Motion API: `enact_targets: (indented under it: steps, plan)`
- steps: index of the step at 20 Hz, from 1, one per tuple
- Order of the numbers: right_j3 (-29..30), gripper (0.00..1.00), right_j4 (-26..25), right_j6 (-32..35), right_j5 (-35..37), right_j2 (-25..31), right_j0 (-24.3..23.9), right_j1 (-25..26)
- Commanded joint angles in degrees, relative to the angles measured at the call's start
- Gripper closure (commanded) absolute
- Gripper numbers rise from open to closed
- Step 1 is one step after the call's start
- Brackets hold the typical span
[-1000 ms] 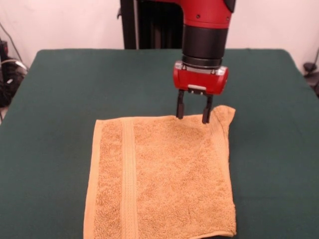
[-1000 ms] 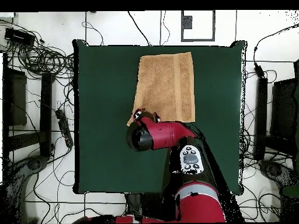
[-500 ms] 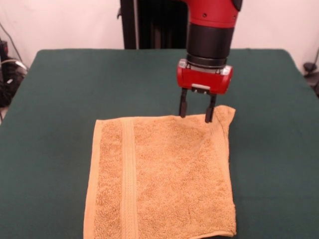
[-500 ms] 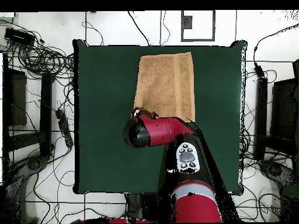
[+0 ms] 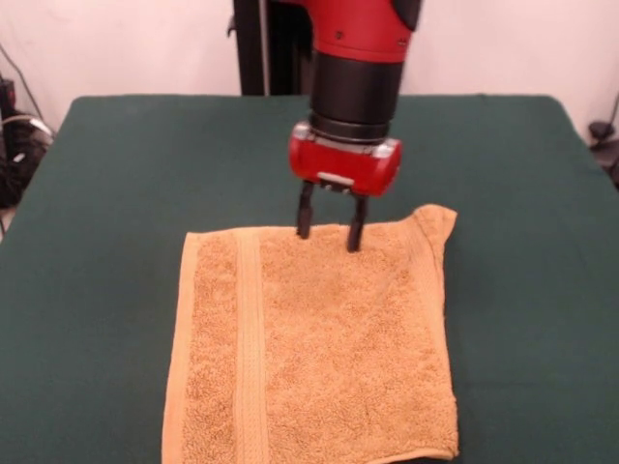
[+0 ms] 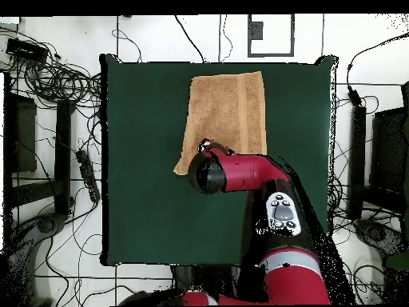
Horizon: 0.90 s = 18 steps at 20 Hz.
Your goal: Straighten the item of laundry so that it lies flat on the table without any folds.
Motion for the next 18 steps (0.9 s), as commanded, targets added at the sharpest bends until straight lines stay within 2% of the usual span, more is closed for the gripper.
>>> enact_targets:
  steps: [1,9,18]
  plan:
    - [-5.37,0.0,-4.21,-9.12,7.27,7.74,-3.24,4.64]
    - [-8.98,0.0,-8.48,-8.25,4.03,9.16,-5.73,9.78]
    - [-13.26,0.0,-11.77,-7.15,4.08,9.01,-5.58,15.3]
